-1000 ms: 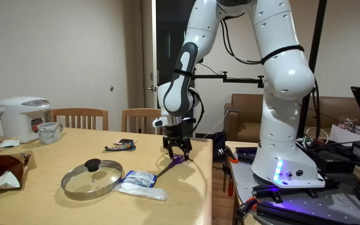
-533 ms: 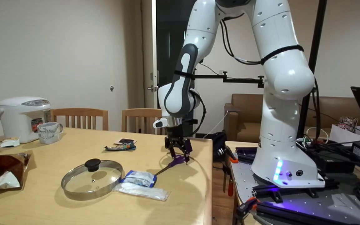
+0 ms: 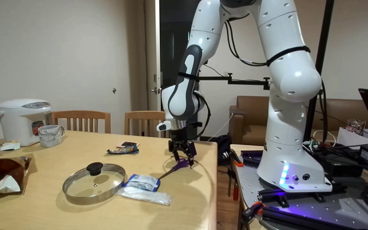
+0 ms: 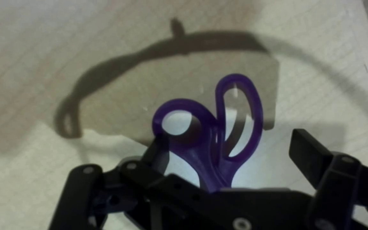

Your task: Place the pair of scissors next to the lid

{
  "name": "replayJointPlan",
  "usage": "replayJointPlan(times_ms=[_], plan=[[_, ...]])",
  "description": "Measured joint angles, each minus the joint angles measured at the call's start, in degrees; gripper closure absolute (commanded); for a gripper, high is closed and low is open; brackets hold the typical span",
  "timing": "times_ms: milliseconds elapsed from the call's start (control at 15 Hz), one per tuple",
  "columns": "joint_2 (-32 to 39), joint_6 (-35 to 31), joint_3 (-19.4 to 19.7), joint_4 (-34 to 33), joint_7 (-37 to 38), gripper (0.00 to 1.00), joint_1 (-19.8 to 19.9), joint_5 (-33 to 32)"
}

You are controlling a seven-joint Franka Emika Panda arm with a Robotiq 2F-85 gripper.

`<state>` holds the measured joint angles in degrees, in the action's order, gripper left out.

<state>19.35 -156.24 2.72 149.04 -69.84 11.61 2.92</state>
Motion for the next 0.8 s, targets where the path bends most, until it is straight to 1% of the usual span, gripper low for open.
replayJointPlan(times_ms=[133, 467, 800], plan=[[-0.1, 0.1, -0.1, -0.1, 0.0, 0.00, 0.1, -0.4], [-1.1, 0.6, 0.2, -0.8, 1.1, 0.00, -0.1, -4.8], [-1.2, 1.0, -0.3, -1.3, 1.1, 0.00, -0.3, -5.5]])
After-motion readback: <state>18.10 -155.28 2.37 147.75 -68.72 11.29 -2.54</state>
